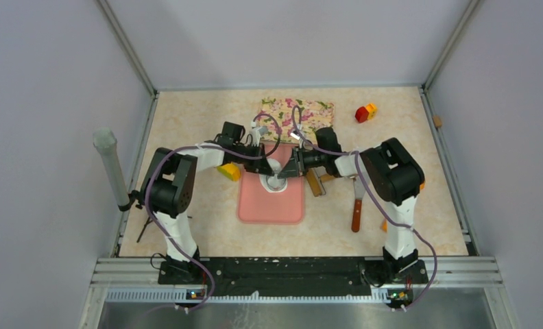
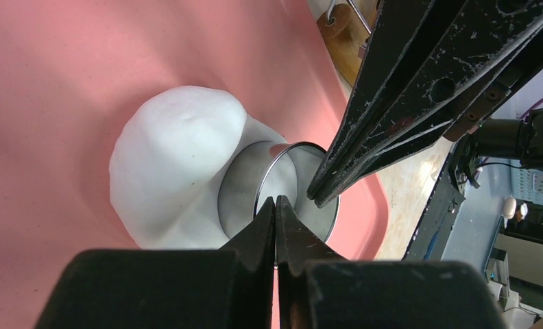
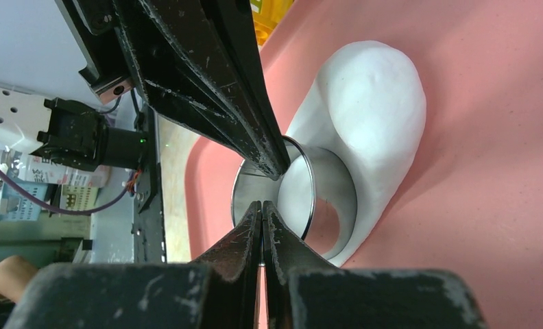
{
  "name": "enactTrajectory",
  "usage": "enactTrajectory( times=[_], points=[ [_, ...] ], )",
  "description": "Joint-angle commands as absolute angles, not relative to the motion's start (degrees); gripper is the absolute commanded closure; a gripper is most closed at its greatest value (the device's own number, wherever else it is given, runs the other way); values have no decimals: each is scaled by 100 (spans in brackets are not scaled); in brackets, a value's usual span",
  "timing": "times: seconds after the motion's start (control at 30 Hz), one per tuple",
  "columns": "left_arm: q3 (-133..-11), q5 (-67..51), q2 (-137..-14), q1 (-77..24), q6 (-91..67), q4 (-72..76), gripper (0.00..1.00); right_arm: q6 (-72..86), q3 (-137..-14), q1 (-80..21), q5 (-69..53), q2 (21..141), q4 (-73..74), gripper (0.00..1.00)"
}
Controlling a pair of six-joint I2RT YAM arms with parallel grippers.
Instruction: Roll out the dumpling wrappers from the dough
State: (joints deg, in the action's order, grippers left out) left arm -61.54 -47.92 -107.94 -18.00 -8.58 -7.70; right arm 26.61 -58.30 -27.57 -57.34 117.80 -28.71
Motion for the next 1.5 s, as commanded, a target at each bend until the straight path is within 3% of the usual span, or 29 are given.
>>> enactTrajectory(
  times=[0.0, 0.97, 1.47],
  points=[
    [-6177, -3912, -11039, -1713, -667, -966, 100, 2418, -5880, -2720, -5468, 12014, -2600, 100],
    [-6550, -3726, -11430, -1722, -811, -1253, 100, 2184, -5930, -2709, -5458, 12138, -2370, 100],
    [-5992, -4989, -10417, -1723, -687, -394, 100, 2315, -6146, -2708, -6186, 11583, -2623, 100]
  ],
)
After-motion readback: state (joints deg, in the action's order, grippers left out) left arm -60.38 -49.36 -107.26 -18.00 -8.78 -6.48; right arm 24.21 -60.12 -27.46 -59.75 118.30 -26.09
